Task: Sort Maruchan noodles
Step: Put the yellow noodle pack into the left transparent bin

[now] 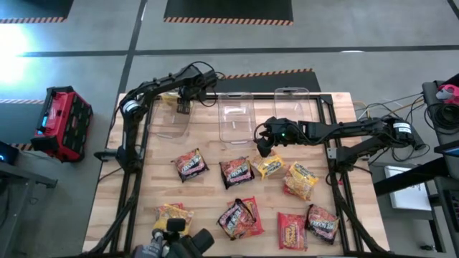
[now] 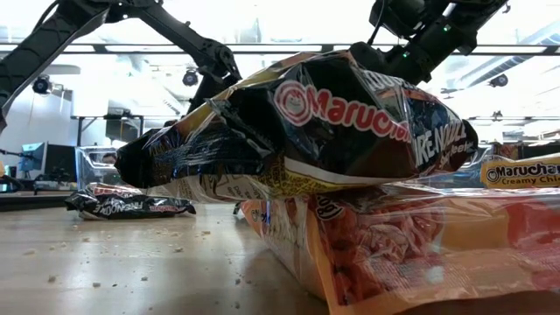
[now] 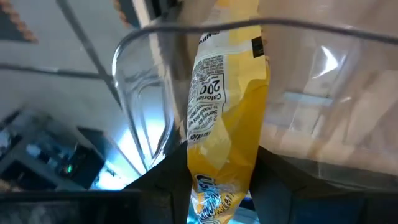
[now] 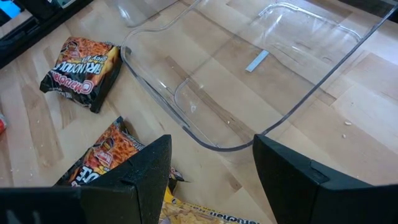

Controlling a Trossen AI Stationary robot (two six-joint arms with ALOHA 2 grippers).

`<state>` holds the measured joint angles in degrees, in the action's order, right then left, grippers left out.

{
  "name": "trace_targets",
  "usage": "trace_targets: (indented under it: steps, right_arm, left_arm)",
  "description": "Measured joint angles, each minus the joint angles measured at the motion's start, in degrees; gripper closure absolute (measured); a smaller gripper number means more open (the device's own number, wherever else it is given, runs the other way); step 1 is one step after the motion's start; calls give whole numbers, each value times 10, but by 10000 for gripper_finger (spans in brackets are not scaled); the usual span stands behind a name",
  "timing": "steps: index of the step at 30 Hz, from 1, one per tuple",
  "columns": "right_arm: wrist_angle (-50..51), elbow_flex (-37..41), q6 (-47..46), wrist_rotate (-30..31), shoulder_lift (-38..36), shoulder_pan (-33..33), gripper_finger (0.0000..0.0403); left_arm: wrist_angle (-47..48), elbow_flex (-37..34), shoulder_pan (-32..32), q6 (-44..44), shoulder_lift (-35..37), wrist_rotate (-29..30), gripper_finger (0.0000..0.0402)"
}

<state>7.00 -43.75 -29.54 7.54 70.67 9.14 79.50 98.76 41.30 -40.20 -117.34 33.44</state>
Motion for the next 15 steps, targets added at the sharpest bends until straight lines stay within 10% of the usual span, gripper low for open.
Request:
trace_targets:
  steps: [15]
  right_arm:
    - [0, 0, 0, 0, 0, 0, 188]
  left_arm:
    - [-31, -1, 4, 36, -19, -39, 283]
